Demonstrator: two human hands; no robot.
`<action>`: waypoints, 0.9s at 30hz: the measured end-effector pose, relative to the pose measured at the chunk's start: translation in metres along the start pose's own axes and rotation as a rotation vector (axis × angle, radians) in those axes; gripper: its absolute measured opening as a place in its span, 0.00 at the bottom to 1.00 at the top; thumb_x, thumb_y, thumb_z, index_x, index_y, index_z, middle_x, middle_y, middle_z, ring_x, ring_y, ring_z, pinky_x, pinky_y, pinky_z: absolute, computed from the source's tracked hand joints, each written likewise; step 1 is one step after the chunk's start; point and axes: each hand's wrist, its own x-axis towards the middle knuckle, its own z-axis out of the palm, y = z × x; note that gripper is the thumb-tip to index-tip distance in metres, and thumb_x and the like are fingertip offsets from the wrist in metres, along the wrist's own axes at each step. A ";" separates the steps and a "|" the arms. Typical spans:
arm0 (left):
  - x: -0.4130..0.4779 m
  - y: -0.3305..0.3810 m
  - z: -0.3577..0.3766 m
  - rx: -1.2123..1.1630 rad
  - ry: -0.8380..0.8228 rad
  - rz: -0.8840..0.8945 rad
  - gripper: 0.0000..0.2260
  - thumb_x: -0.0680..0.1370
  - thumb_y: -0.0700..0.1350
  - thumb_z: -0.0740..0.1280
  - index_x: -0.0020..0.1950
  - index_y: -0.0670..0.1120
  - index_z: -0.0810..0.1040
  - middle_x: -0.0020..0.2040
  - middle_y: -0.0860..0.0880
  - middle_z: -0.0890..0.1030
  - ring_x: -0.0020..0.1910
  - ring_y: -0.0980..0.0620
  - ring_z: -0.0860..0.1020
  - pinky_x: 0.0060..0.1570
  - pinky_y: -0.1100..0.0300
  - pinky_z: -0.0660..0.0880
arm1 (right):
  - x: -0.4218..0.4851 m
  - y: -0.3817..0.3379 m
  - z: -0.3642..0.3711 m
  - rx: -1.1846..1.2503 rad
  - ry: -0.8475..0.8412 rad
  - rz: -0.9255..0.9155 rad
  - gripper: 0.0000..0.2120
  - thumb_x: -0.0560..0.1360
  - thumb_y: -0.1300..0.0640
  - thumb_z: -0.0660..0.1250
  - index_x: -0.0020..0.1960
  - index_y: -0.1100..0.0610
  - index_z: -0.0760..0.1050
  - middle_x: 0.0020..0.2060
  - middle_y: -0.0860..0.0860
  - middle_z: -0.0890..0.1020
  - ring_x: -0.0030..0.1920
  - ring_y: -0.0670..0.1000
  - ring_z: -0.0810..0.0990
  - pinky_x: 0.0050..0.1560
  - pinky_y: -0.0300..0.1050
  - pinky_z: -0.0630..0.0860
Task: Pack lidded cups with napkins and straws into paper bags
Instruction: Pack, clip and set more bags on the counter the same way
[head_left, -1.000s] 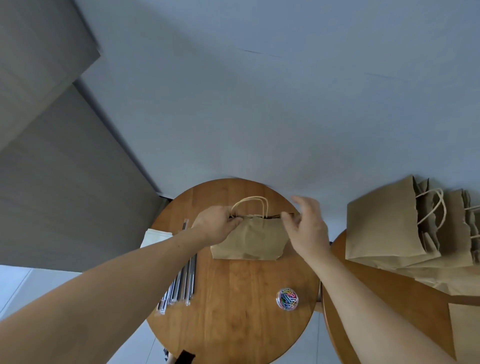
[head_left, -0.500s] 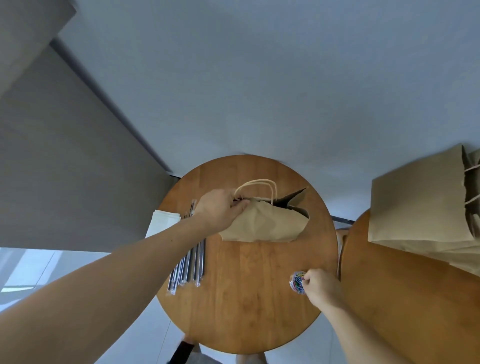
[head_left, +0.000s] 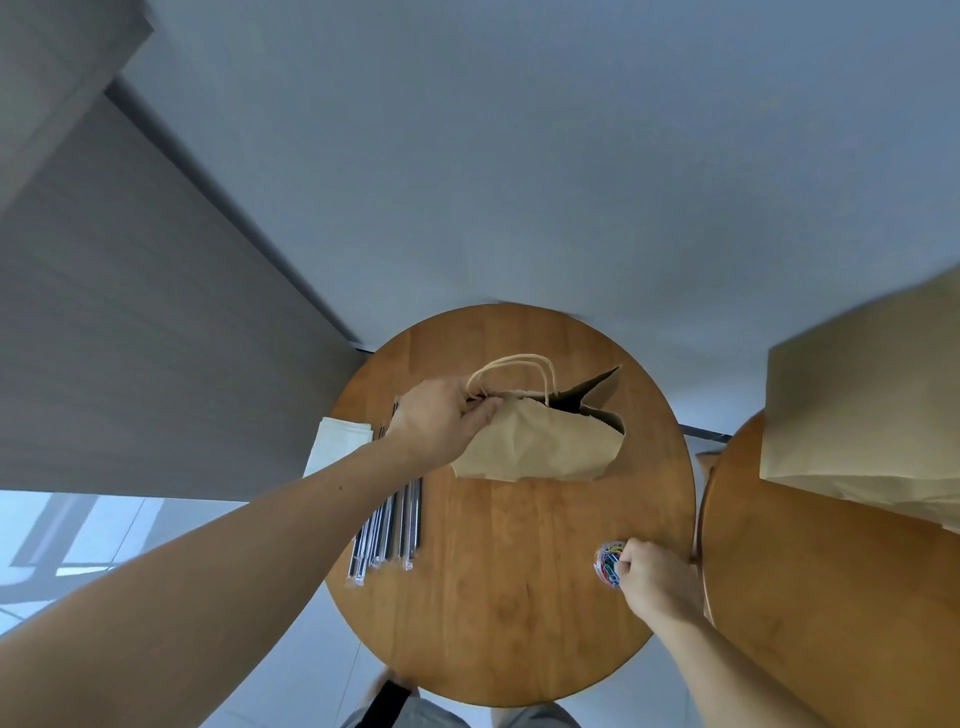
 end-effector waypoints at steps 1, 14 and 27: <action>0.000 0.000 0.000 0.005 -0.005 -0.004 0.09 0.80 0.55 0.63 0.44 0.54 0.79 0.37 0.51 0.81 0.39 0.51 0.78 0.37 0.55 0.74 | -0.002 0.000 -0.001 0.012 0.007 0.002 0.09 0.80 0.52 0.58 0.50 0.49 0.77 0.45 0.45 0.83 0.43 0.48 0.80 0.34 0.40 0.71; -0.001 0.003 -0.003 0.011 -0.046 -0.022 0.12 0.81 0.55 0.62 0.55 0.51 0.82 0.41 0.50 0.84 0.42 0.50 0.81 0.43 0.50 0.78 | -0.021 0.001 -0.023 0.462 0.138 -0.066 0.02 0.75 0.61 0.70 0.45 0.55 0.78 0.40 0.45 0.81 0.43 0.47 0.82 0.40 0.41 0.79; -0.001 0.012 -0.011 0.046 -0.097 0.000 0.13 0.81 0.53 0.63 0.36 0.61 0.69 0.29 0.58 0.72 0.30 0.61 0.71 0.27 0.63 0.61 | -0.050 -0.090 -0.122 0.859 0.284 -0.437 0.07 0.73 0.58 0.73 0.40 0.48 0.79 0.36 0.40 0.82 0.38 0.40 0.81 0.37 0.29 0.73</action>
